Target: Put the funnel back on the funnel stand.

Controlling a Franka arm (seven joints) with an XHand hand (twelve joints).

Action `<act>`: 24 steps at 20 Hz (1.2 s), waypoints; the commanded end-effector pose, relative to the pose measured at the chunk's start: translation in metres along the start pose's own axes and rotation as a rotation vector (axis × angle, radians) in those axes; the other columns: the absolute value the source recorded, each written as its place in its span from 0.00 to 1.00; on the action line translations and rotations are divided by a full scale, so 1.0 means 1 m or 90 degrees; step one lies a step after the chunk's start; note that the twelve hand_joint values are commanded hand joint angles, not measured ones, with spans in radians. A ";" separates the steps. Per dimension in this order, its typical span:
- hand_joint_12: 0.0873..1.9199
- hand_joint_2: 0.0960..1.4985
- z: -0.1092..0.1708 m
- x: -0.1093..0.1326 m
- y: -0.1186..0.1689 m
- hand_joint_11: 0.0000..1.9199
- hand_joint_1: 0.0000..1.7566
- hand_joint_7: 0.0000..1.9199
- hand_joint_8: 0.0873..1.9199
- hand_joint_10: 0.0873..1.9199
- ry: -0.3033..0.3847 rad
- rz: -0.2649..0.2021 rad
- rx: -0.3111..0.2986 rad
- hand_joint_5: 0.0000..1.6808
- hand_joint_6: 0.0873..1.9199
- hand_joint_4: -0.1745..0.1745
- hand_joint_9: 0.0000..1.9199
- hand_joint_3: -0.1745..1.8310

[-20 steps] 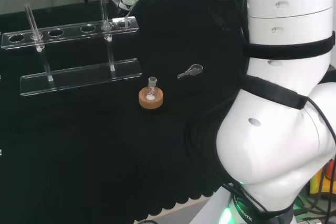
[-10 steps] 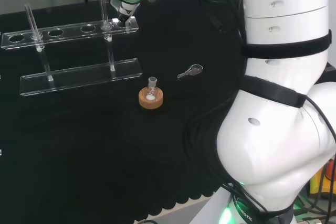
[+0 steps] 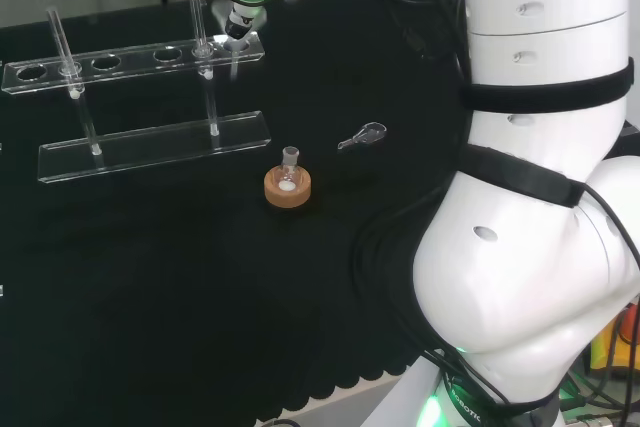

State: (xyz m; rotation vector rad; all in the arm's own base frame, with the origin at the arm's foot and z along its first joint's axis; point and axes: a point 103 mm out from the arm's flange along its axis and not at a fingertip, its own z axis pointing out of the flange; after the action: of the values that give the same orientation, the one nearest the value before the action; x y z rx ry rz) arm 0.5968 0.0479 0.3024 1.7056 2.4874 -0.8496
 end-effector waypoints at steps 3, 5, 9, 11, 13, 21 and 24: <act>0.69 0.60 -0.002 0.009 -0.012 0.16 0.30 0.01 0.33 0.34 0.001 0.002 0.004 0.04 0.00 0.38 0.15 0.00; 0.69 0.60 -0.006 0.012 -0.021 0.16 0.30 0.00 0.33 0.34 -0.005 0.004 -0.008 0.03 0.00 0.39 0.15 0.00; 0.69 0.60 -0.017 0.016 -0.041 0.16 0.30 0.00 0.33 0.35 -0.006 0.010 -0.025 0.03 0.00 0.39 0.15 0.00; 0.69 0.60 -0.022 0.017 -0.053 0.16 0.30 0.00 0.34 0.35 -0.005 0.014 -0.037 0.03 0.00 0.39 0.15 0.00; 0.69 0.60 -0.026 0.018 -0.067 0.16 0.30 0.01 0.34 0.36 -0.002 0.020 -0.048 0.03 0.00 0.39 0.15 0.00; 0.69 0.62 -0.018 0.015 -0.126 0.17 0.30 0.04 0.34 0.36 0.047 0.058 -0.079 0.06 0.00 0.38 0.17 0.00; 0.69 0.65 -0.011 0.012 -0.145 0.18 0.30 0.06 0.34 0.35 0.063 0.074 -0.084 0.08 0.00 0.39 0.19 0.01</act>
State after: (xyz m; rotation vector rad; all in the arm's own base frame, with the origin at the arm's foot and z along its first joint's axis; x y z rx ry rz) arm 0.5060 0.0445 0.3616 1.7576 2.4437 -0.7077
